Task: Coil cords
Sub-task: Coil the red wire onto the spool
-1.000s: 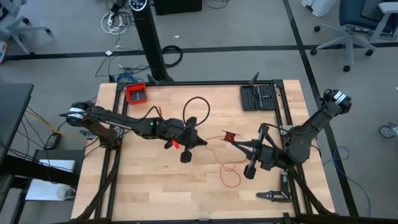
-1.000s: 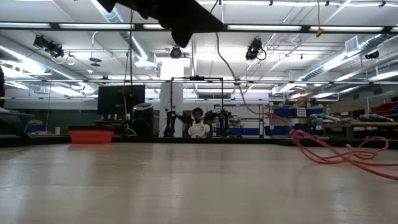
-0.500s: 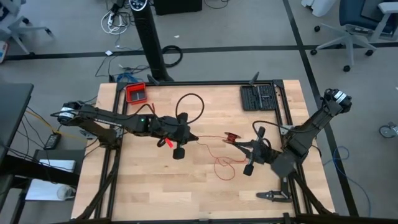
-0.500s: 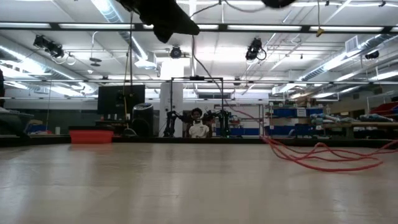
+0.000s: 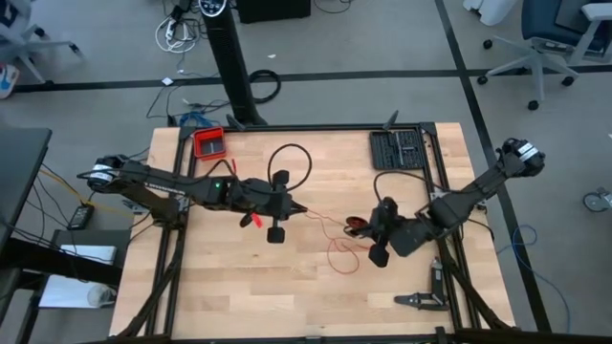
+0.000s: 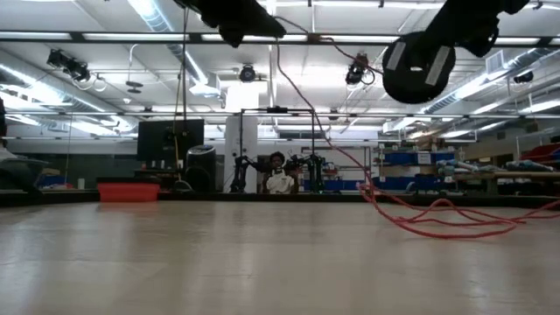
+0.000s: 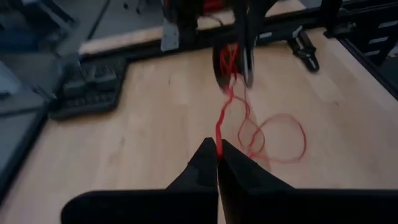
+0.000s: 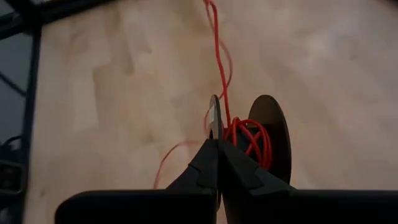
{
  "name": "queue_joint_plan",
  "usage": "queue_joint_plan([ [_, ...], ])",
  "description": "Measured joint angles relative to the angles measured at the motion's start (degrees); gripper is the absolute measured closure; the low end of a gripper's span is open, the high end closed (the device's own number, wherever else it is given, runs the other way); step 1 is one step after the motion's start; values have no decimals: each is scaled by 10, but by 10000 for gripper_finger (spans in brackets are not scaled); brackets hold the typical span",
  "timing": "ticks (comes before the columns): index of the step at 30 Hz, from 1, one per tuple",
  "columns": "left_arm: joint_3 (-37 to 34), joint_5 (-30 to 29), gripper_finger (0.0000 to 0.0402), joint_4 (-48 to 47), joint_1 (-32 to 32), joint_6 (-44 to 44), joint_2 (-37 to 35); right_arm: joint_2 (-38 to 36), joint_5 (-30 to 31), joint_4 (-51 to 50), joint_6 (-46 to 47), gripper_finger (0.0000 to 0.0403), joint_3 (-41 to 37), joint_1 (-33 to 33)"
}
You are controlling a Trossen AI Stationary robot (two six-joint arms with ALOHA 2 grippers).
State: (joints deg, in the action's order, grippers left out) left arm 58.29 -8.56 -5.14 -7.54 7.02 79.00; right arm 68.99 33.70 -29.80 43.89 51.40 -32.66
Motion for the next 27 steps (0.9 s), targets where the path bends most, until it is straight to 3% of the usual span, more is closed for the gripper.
queue_joint_plan([
  [10,1,-52,400,89,-33,78,0,0,-190,31,-7,401,0,63],
  [17,-4,-67,400,170,-42,108,0,9,-325,166,-87,401,0,83],
  [27,-4,-20,400,219,-49,106,2,39,-370,359,-236,401,-1,98],
])
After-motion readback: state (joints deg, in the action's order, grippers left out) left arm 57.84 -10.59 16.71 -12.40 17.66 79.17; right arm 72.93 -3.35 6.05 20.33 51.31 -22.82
